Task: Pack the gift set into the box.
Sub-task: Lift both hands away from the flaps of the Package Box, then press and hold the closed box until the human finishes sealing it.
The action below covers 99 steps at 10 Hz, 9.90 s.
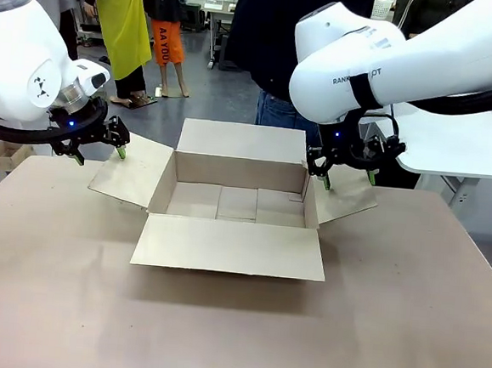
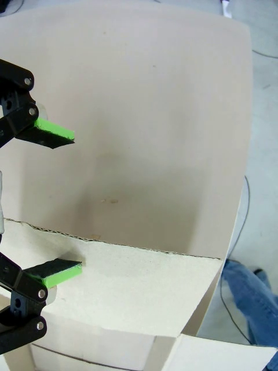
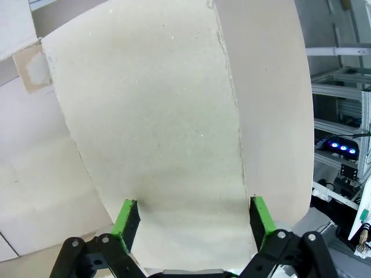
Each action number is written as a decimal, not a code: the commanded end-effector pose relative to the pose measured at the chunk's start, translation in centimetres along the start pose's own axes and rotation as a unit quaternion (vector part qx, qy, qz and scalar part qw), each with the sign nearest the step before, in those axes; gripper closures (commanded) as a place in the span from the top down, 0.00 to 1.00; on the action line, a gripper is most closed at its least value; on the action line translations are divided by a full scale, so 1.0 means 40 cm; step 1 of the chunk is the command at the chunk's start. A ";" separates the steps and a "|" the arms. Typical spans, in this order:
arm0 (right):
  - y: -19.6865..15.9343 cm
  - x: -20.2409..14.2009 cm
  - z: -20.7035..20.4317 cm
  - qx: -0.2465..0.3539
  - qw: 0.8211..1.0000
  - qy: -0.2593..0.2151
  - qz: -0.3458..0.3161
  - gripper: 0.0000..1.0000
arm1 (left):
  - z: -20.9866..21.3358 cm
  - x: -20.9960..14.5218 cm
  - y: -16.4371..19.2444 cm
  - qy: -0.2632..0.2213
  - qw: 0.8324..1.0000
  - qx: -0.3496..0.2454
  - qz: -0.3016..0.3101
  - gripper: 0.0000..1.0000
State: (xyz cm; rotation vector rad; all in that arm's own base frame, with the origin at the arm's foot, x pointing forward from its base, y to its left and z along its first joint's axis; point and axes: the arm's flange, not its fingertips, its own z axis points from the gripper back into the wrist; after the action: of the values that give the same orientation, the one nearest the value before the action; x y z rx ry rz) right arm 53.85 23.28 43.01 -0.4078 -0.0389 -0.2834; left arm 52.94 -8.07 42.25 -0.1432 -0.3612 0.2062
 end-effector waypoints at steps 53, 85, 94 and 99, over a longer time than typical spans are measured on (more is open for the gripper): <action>-0.731 -0.089 -0.197 0.518 0.831 0.045 -0.195 1.00 | 0.315 0.042 0.587 0.110 0.870 -0.414 0.243 1.00; -0.731 -0.089 -0.197 0.518 0.831 0.045 -0.195 1.00 | 0.315 0.042 0.587 0.110 0.870 -0.414 0.243 1.00; -0.271 -0.134 -0.055 0.780 0.518 -0.236 0.260 1.00 | 0.218 -0.199 0.228 -0.033 0.741 -0.666 -0.079 1.00; -0.280 -0.167 0.101 0.694 0.663 -0.243 0.142 1.00 | 0.190 -0.257 0.185 -0.034 0.738 -0.663 -0.119 1.00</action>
State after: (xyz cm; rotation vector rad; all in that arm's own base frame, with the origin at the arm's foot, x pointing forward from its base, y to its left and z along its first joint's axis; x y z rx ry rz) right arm 44.77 14.69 49.23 1.1065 -0.7485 0.2879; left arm 39.25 -1.74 43.36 -1.4633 -0.6332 -0.4114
